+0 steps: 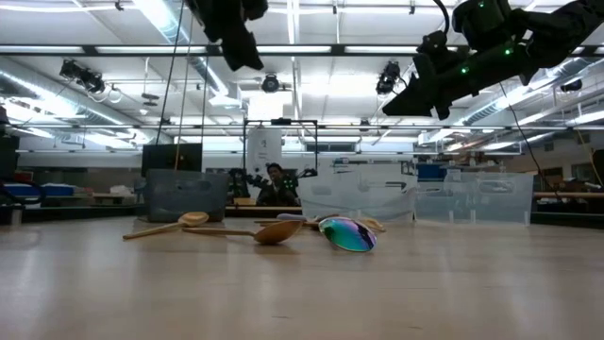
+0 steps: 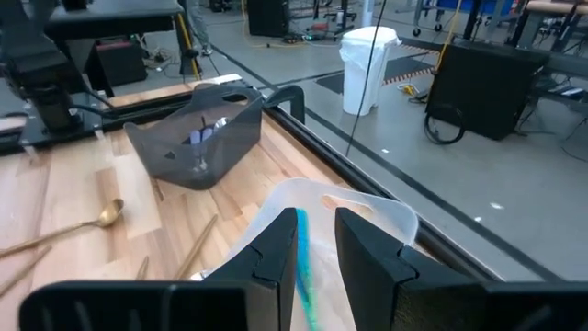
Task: Sort silverware by color (type)
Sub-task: Put the blue spoon into the left transparent bin
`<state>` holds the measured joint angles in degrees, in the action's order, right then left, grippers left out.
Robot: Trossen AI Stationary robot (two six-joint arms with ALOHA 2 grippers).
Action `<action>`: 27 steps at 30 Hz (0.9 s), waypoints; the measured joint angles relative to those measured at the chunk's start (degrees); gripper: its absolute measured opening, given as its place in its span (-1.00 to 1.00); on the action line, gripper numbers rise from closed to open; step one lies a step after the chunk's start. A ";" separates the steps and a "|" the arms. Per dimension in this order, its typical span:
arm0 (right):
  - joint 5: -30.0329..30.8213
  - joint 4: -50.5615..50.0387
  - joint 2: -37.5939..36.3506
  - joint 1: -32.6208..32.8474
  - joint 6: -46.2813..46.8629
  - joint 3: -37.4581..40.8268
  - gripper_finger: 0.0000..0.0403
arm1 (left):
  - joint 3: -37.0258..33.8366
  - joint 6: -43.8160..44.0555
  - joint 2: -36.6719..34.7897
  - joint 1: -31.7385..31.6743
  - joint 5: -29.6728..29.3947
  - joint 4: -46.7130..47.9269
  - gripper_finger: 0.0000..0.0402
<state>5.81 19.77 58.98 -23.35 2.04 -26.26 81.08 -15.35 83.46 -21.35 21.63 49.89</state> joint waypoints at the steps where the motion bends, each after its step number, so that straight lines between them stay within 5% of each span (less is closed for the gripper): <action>1: -0.51 0.02 -0.01 0.00 0.66 0.00 -0.57 | 0.00 0.08 0.00 1.01 0.90 0.27 -0.14; 7: -5.57 1.66 -0.01 0.09 2.32 0.00 -0.57 | -0.04 -1.19 0.00 8.53 1.11 -0.13 -0.14; 20: -5.89 1.61 -0.02 2.13 2.65 0.00 -0.57 | -0.11 -3.69 0.00 19.11 1.22 -6.51 -0.14; 27: -5.90 1.61 -0.01 3.18 2.49 0.00 -0.57 | -8.50 -3.54 0.03 21.38 1.20 -16.06 -0.14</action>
<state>-0.09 21.39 58.97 -20.17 4.53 -26.26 72.58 -18.88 83.49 0.03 22.83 33.83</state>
